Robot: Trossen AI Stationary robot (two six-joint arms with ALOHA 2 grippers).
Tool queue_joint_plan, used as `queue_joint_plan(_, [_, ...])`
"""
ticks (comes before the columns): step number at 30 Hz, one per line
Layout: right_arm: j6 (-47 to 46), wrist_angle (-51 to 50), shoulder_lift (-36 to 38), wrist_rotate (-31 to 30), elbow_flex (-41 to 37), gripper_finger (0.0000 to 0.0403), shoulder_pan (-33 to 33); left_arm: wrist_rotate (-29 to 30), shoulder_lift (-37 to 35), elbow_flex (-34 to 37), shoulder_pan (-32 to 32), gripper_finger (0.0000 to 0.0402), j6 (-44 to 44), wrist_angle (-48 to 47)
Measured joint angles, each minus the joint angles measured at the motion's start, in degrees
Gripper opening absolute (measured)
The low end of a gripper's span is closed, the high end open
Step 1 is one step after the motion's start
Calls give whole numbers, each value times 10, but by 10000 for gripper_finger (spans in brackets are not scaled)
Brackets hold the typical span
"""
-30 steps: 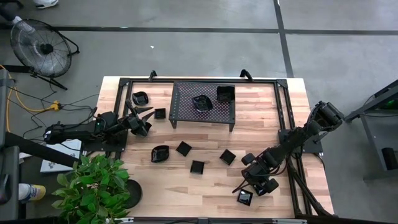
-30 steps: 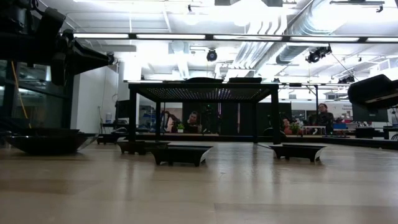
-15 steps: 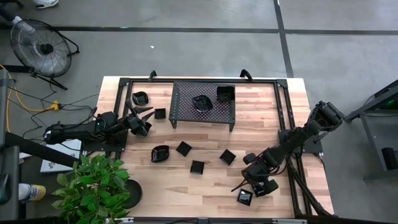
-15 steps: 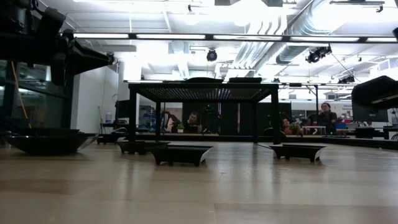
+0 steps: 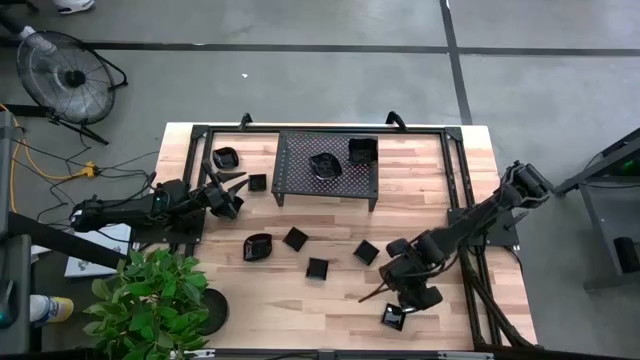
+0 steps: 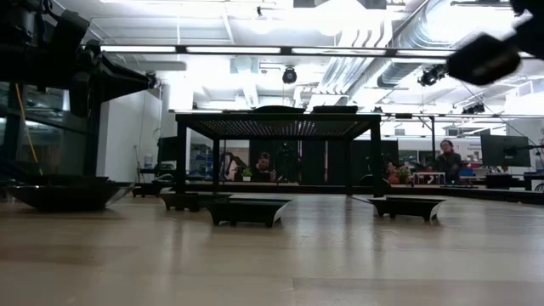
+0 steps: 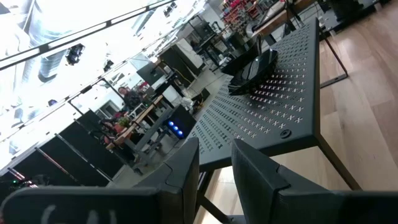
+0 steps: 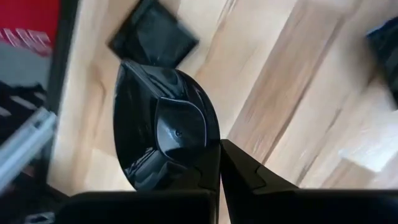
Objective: Pick & Place Mini shaped plates
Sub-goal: Stack the leaf-shaped plate on the leaf-shaped plates on the shelf
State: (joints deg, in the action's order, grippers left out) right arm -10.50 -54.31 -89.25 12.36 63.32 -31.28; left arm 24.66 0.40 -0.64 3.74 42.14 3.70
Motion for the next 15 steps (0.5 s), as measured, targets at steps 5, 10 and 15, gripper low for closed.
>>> queue_joint_plan(5, [-17,-3,0,-4,53,0,43,0,0,0,0,92,0,0])
queue_joint_plan(10, [-47,-3,0,9,110,0,110,0,0,0,0,92,0,0])
queue_joint_plan(15, [-41,-2,0,17,171,0,182,0,0,0,0,92,0,0])
